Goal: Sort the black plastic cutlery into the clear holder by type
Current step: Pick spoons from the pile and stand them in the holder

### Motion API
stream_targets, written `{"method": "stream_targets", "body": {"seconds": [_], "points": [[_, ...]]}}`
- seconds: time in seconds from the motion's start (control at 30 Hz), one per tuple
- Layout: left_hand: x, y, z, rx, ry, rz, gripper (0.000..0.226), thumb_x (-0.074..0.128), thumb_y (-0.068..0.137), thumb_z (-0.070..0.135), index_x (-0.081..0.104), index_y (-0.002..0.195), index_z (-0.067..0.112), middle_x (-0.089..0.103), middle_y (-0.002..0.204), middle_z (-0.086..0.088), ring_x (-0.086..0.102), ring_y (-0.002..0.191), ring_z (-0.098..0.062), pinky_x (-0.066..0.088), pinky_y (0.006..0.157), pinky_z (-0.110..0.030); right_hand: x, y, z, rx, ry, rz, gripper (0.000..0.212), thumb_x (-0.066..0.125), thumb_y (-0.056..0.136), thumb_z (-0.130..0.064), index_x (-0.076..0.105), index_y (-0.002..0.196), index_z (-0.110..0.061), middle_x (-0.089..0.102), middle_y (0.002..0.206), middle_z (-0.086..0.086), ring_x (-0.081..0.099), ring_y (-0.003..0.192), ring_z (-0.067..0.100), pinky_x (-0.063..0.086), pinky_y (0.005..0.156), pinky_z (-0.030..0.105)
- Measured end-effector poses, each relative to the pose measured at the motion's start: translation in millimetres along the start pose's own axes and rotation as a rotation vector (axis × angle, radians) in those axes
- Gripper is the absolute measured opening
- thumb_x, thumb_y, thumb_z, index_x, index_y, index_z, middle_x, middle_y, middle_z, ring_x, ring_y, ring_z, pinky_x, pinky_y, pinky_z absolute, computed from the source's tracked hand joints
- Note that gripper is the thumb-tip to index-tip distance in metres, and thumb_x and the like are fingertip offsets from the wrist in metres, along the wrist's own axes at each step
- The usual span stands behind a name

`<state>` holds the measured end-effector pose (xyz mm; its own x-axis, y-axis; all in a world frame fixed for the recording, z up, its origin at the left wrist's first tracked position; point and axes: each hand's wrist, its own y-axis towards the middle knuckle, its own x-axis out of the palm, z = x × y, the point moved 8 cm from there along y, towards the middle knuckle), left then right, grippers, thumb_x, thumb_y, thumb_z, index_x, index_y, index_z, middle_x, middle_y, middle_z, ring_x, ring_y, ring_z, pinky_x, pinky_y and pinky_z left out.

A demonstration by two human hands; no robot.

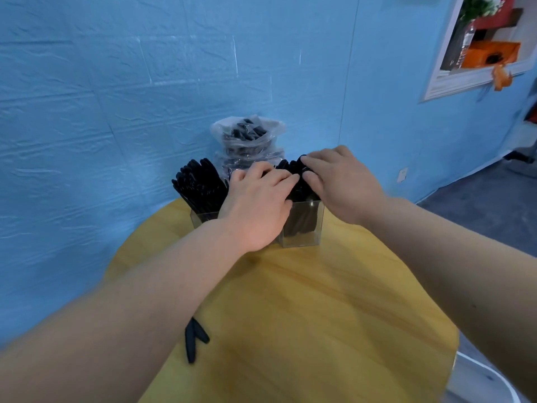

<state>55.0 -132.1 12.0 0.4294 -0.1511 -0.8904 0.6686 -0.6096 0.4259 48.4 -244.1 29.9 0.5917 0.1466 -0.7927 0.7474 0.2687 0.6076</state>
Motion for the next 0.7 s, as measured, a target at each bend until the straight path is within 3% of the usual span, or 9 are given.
{"method": "stream_targets", "body": {"seconds": [0.1, 0.23, 0.4, 0.5, 0.6, 0.7], "points": [[2, -1, -1, 0.008, 0.002, 0.031, 0.049, 0.036, 0.099, 0.037, 0.029, 0.147, 0.031, 0.035, 0.148, 0.015, 0.025, 0.134, -0.019, 0.025, 0.101, -0.042, 25, -8, 6, 0.100, 0.079, -0.192, 0.049, 0.028, 0.102, -0.038, 0.042, 0.140, -0.011, 0.038, 0.148, 0.008, 0.034, 0.127, 0.032, 0.028, 0.107, 0.037], [5, -4, -1, 0.000, -0.020, 0.056, 0.052, 0.042, 0.097, 0.035, 0.030, 0.147, 0.029, 0.036, 0.148, 0.013, 0.027, 0.133, -0.020, 0.026, 0.100, -0.042, 29, -14, 8, 0.158, 0.219, -0.227, 0.056, 0.025, 0.100, -0.044, 0.025, 0.149, -0.017, 0.029, 0.154, 0.001, 0.027, 0.137, 0.026, 0.023, 0.113, 0.036], [-4, -30, -5, -0.033, -0.099, 0.183, 0.053, 0.060, 0.088, 0.031, 0.047, 0.139, 0.022, 0.051, 0.139, 0.004, 0.041, 0.125, -0.025, 0.037, 0.096, -0.046, -4, -34, 2, 0.229, 0.315, 0.039, 0.048, 0.037, 0.100, -0.034, 0.035, 0.144, -0.014, 0.044, 0.143, 0.002, 0.035, 0.130, 0.021, 0.020, 0.102, 0.017], [-3, -58, -14, -0.113, -0.170, 0.187, 0.051, 0.062, 0.085, 0.032, 0.052, 0.135, 0.023, 0.053, 0.134, 0.003, 0.042, 0.123, -0.023, 0.038, 0.096, -0.043, -19, -59, -19, 0.222, 0.329, 0.202, 0.044, 0.040, 0.096, -0.030, 0.049, 0.133, -0.010, 0.056, 0.125, 0.007, 0.046, 0.113, 0.022, 0.027, 0.094, 0.017], [5, -95, -34, -0.277, -0.219, 0.081, 0.052, 0.058, 0.088, 0.037, 0.046, 0.138, 0.027, 0.049, 0.135, 0.005, 0.039, 0.126, -0.018, 0.034, 0.103, -0.038, -8, -84, -51, 0.218, 0.375, 0.143, 0.039, 0.045, 0.093, -0.025, 0.054, 0.127, -0.009, 0.057, 0.118, 0.007, 0.049, 0.109, 0.019, 0.034, 0.093, 0.022], [12, -140, -59, -0.476, -0.236, -0.004, 0.055, 0.058, 0.088, 0.045, 0.042, 0.138, 0.028, 0.046, 0.130, 0.003, 0.040, 0.121, -0.018, 0.037, 0.099, -0.034, 21, -106, -81, 0.261, 0.375, -0.076, 0.035, 0.049, 0.095, -0.024, 0.054, 0.128, -0.016, 0.049, 0.129, 0.000, 0.042, 0.119, 0.015, 0.030, 0.096, 0.019]]}}
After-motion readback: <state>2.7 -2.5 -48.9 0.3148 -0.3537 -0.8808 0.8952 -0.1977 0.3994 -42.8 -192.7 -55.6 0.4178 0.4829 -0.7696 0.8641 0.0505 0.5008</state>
